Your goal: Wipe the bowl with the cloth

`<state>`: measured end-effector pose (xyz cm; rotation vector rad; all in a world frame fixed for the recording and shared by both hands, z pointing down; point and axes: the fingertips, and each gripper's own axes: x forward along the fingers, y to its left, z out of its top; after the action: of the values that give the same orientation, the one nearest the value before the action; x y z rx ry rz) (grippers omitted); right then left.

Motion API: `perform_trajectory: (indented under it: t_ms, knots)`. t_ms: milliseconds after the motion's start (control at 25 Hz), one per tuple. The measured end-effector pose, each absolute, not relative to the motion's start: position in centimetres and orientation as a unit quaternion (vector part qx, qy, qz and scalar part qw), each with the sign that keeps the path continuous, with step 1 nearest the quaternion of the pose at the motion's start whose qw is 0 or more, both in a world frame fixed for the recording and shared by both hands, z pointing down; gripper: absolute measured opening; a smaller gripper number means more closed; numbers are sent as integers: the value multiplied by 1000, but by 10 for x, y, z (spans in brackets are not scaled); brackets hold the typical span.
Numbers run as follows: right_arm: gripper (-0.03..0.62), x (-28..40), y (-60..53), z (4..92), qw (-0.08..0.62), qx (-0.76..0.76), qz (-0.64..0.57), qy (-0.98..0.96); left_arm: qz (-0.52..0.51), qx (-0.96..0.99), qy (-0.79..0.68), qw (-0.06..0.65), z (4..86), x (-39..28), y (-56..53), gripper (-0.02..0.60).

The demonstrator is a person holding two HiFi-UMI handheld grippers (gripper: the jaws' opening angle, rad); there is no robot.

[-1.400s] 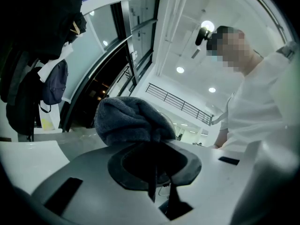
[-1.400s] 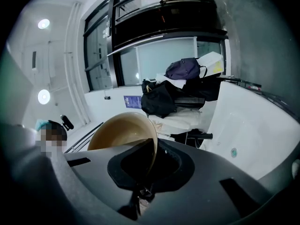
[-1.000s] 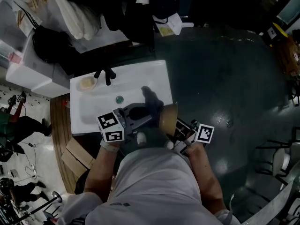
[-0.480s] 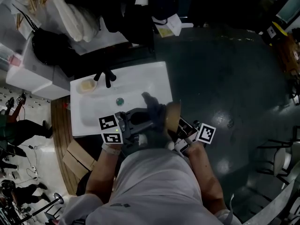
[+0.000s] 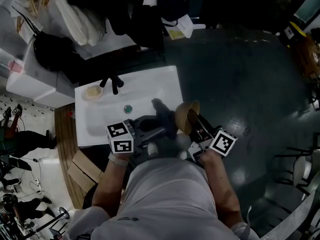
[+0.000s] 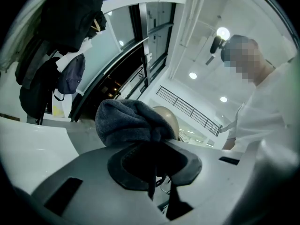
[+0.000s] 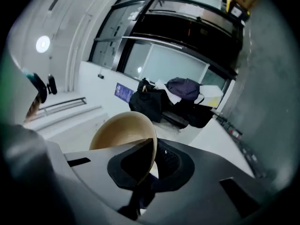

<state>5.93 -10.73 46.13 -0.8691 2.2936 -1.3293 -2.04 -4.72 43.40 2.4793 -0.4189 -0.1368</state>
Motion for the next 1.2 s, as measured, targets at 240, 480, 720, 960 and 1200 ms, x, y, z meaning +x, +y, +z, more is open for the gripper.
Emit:
perform_trajectory:
  t_ms: [240, 480, 720, 960, 1200]
  knots:
    - [31, 96, -124, 491, 26, -471, -329, 818, -103, 930, -127, 329, 415, -22, -47, 64]
    - [31, 85, -110, 525, -93, -482, -286, 823, -203, 923, -105, 311, 357, -17, -61, 64]
    - [31, 91, -114, 511, -106, -523, -233, 813, -64, 921, -161, 349, 412, 13, -69, 64]
    - [31, 96, -115, 486, -127, -551, -127, 815, -32, 886, -161, 433, 456, 28, -59, 64]
    - [32, 73, -106, 457, -160, -534, 0, 830, -55, 851, -200, 483, 466, 26, -68, 64]
